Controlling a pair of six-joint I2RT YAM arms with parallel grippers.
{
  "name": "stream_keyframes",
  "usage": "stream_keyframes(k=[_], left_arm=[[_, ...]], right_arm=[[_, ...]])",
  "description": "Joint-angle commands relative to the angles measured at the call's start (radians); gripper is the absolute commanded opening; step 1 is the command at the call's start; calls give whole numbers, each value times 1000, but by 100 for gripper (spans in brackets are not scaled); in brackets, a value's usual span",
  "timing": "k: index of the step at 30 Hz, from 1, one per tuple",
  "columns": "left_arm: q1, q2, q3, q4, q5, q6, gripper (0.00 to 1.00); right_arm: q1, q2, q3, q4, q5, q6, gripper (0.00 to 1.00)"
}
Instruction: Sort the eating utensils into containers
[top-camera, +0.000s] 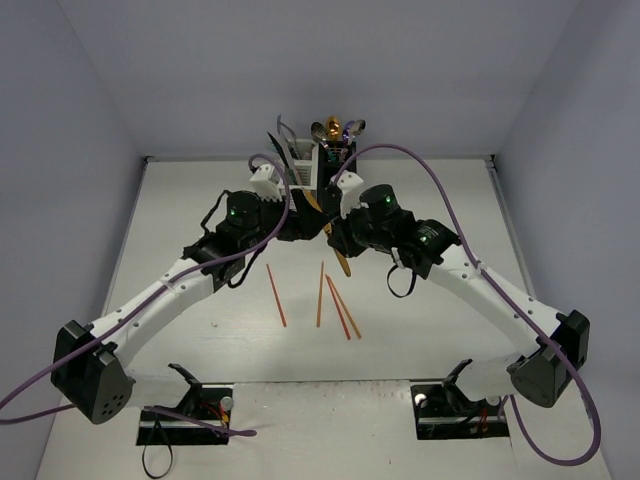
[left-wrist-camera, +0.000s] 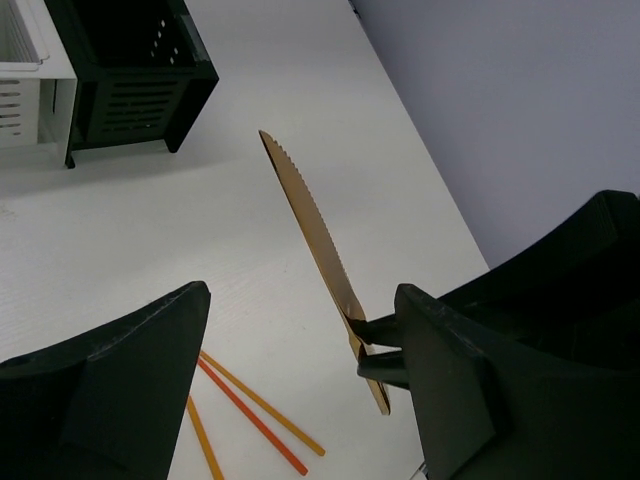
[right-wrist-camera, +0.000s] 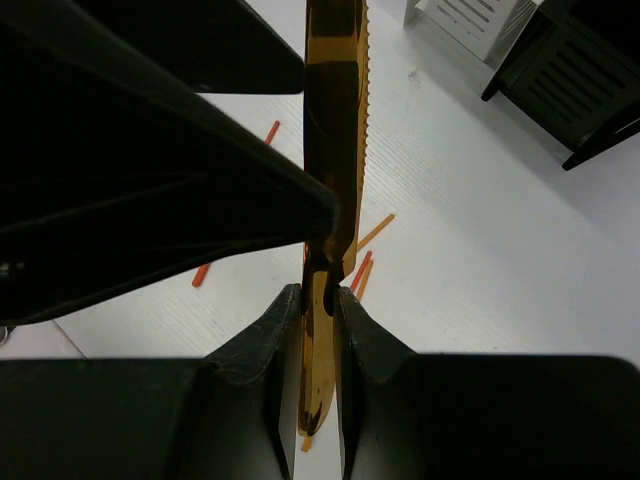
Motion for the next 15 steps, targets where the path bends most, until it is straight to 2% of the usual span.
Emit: stream_keyframes(k=[1,4,8,11,12,14,15], left_arm=[[-25,25,89,93,9,-24,48],[-32,56,113,93,12,-29,32],[-38,69,122,104,15,-34,5],[-38,65,121,119,7,-23,0],[-38,61,117,129,-5,-18,0],[-38,53,111,143,-25,1,0],[-35,50,111,146,-32,9,0]], right_arm=[[5,-53,11,94,-36,-24,0],[5,-60,5,100,-35,-31,0],[5,-59,-1,106,-32,-40,0],[4,-56,-7,109,-22,-41,2],[4,-54,-9,110,-18,-41,9],[3,-50,-9,112,-16,-41,34],[2,-49,-8,111,-12,-41,40]])
